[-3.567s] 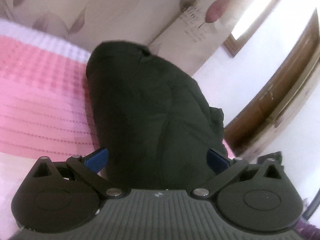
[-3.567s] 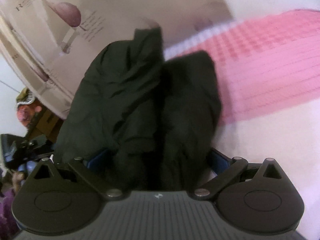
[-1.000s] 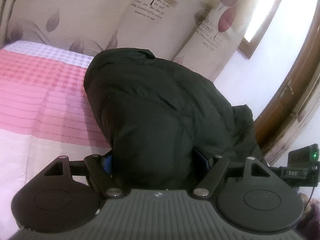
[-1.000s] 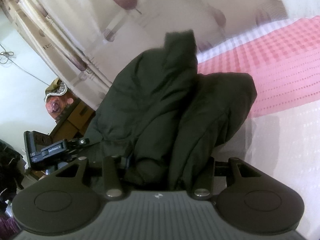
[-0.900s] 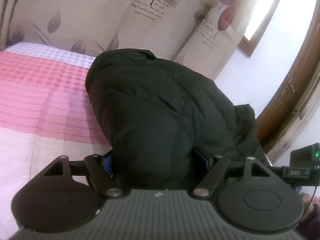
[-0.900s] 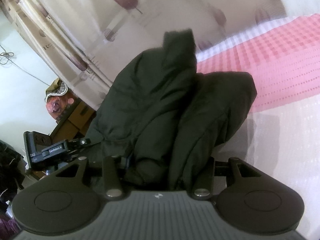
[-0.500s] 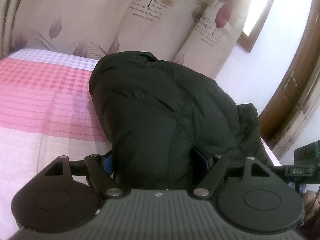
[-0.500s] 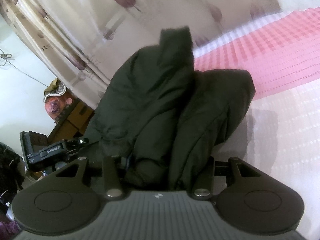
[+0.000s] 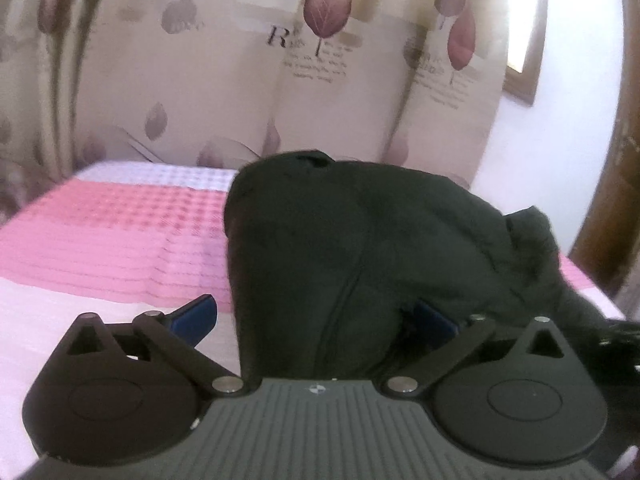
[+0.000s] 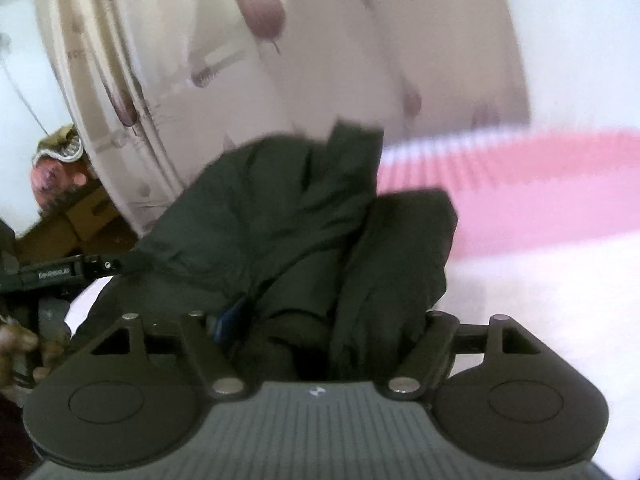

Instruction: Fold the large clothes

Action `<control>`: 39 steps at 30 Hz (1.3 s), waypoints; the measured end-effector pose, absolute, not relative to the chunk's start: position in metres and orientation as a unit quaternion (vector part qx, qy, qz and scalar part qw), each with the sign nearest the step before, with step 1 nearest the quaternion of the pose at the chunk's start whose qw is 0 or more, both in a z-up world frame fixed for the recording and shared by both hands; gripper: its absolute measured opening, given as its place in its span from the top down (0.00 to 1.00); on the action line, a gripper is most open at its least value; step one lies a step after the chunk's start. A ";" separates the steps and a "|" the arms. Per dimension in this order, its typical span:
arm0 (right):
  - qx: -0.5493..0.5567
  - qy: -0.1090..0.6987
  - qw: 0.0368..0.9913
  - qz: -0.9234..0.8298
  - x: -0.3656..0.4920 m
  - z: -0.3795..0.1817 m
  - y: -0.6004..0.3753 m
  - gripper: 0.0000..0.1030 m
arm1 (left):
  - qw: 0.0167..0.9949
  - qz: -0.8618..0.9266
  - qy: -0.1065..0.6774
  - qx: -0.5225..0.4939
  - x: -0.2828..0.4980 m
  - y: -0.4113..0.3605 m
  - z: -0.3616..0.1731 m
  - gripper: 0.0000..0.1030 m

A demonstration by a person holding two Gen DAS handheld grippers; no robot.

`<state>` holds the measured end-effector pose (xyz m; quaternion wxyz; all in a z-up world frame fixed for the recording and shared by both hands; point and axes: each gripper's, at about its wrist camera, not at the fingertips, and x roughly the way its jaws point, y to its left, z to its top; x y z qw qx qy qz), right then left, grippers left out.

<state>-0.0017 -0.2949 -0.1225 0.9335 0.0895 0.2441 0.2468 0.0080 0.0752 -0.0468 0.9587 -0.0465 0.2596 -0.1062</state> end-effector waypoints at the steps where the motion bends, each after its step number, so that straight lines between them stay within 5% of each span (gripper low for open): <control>1: 0.077 0.227 0.942 0.234 -0.011 -0.118 -0.293 0.19 | 0.961 -0.096 0.255 -0.041 0.005 0.073 -0.045 0.00; 7: 0.016 0.098 0.980 0.172 -0.070 -0.096 -0.285 0.00 | 0.974 -0.051 0.220 -0.006 -0.017 0.059 -0.029 0.00; 26: 0.001 0.020 0.982 0.189 -0.117 -0.073 -0.267 0.00 | 0.997 0.041 0.014 0.057 -0.107 -0.020 0.053 0.00; 39: -0.027 0.036 0.990 0.137 -0.120 -0.085 -0.261 0.00 | 0.994 -0.037 0.103 0.016 -0.102 -0.033 0.037 0.00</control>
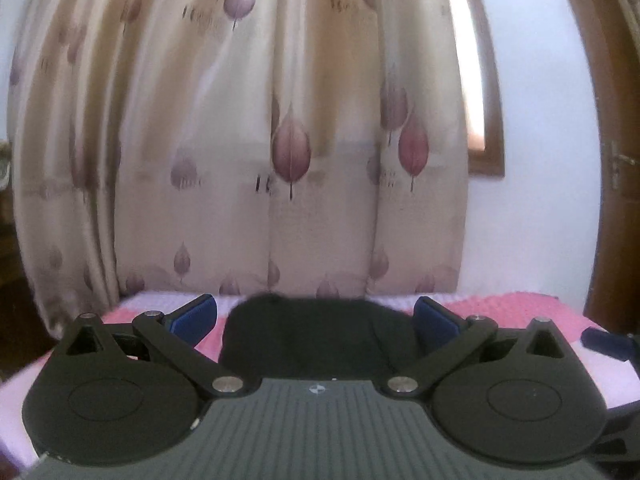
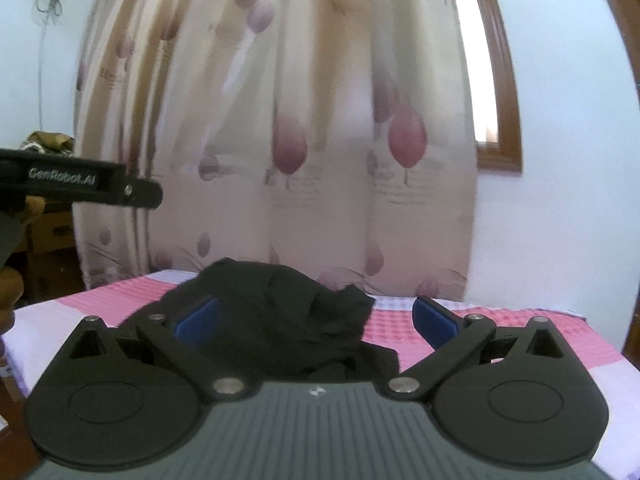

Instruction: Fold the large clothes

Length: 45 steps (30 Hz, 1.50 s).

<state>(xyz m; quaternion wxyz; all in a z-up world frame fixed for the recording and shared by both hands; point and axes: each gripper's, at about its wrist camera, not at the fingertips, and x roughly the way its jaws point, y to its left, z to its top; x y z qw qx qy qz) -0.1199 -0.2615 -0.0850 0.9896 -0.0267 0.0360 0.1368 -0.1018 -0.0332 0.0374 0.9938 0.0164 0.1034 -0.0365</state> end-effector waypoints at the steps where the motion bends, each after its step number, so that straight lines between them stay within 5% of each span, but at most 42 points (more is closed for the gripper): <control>1: -0.028 0.037 0.990 0.131 -0.120 -0.086 -0.261 0.00 | 0.993 -0.036 0.113 0.011 -0.100 -0.032 0.034 0.00; 45: -0.043 0.059 0.990 0.122 -0.120 -0.089 -0.245 0.00 | 0.987 -0.013 0.162 -0.006 -0.086 -0.021 -0.007 0.00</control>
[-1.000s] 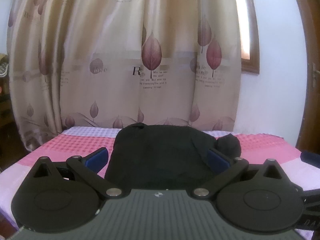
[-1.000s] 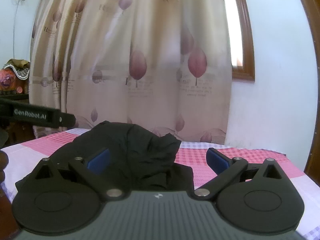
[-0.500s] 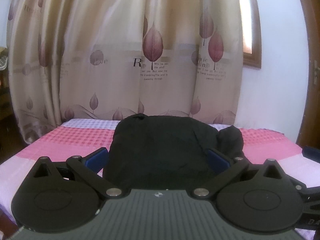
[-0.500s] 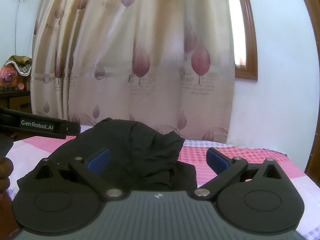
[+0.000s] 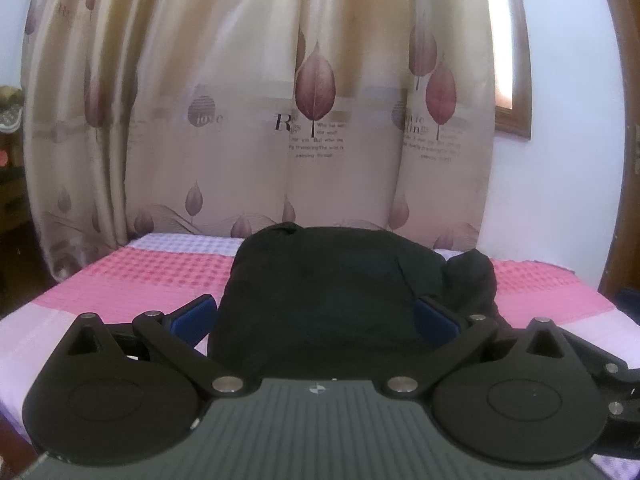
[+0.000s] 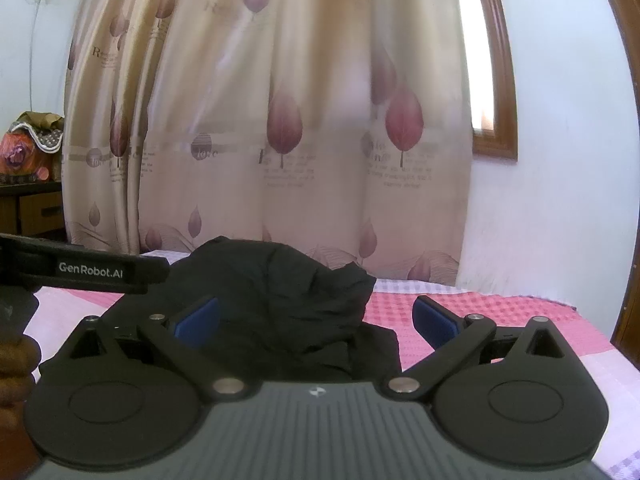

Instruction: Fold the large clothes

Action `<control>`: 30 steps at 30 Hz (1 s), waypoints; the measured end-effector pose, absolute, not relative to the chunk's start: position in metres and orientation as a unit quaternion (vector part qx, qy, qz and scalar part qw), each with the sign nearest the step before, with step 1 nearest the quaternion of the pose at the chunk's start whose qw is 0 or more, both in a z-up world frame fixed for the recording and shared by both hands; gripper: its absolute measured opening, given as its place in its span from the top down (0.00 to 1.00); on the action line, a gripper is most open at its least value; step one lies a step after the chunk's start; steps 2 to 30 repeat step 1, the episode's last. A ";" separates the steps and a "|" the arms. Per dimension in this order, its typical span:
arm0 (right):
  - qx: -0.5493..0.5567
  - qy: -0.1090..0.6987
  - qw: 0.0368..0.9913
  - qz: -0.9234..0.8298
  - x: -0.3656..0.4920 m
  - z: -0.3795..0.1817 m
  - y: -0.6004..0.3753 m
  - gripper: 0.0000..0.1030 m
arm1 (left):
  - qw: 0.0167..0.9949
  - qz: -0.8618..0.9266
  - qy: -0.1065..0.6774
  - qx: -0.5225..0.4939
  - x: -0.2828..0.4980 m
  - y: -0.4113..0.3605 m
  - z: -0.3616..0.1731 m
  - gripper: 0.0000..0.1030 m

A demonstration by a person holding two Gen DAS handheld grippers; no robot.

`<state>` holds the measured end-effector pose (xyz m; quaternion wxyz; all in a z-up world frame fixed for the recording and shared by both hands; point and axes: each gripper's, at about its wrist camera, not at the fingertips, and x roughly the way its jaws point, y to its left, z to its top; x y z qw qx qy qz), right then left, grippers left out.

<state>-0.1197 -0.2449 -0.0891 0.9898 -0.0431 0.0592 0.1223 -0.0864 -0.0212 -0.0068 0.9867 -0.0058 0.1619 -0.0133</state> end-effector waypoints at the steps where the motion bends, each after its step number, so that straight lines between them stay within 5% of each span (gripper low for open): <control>1: -0.043 0.059 0.990 0.123 -0.120 -0.089 -0.245 0.00 | 0.987 -0.011 0.159 -0.004 -0.087 -0.022 -0.006 0.00; 30: -0.043 0.059 0.990 0.123 -0.120 -0.089 -0.245 0.00 | 0.987 -0.011 0.159 -0.004 -0.087 -0.022 -0.006 0.00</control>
